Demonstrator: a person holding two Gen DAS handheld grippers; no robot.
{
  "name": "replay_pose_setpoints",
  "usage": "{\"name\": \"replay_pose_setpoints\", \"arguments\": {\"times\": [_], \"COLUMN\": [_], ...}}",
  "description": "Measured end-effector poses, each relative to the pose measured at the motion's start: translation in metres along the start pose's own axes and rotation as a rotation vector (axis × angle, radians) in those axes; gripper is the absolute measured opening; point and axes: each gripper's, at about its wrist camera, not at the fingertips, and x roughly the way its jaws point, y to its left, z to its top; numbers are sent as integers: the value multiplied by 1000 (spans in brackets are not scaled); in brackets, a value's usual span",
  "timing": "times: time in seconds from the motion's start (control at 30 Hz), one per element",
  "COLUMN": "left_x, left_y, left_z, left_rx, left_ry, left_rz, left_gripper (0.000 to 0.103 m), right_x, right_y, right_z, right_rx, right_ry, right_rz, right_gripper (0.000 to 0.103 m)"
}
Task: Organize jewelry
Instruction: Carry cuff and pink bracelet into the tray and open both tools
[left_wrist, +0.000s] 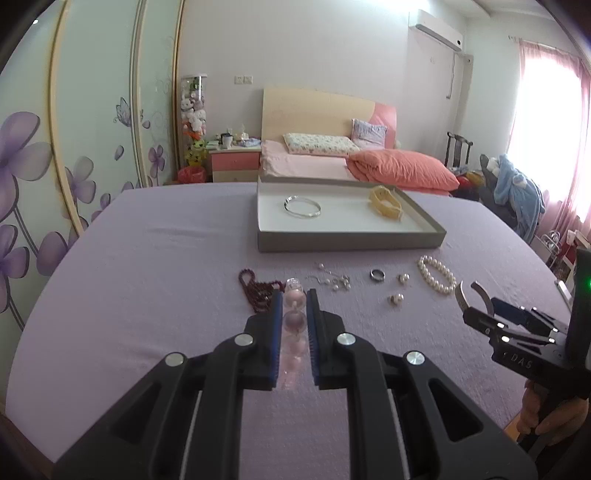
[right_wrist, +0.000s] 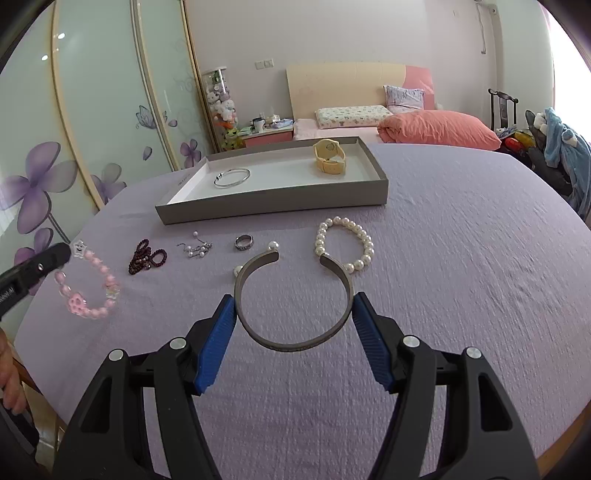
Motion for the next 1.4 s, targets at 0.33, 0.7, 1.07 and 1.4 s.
{"name": "replay_pose_setpoints", "arguments": {"times": [0.33, 0.7, 1.07, 1.4], "left_x": [-13, -15, -4, 58], "left_y": [-3, -4, -3, -8], "left_z": [6, 10, 43, 118], "left_rx": [4, 15, 32, 9], "left_ry": [-31, -42, -57, -56], "left_rz": [-9, -16, -23, -77], "left_gripper": [13, 13, 13, 13], "right_x": [-1, 0, -4, 36], "right_y": [2, 3, 4, 3], "right_z": [0, 3, 53, 144], "right_rx": [-3, -5, -49, -95], "right_ry": [-1, -5, -80, -161], "right_rz": [3, 4, -1, -28], "right_gripper": [66, 66, 66, 66]}}
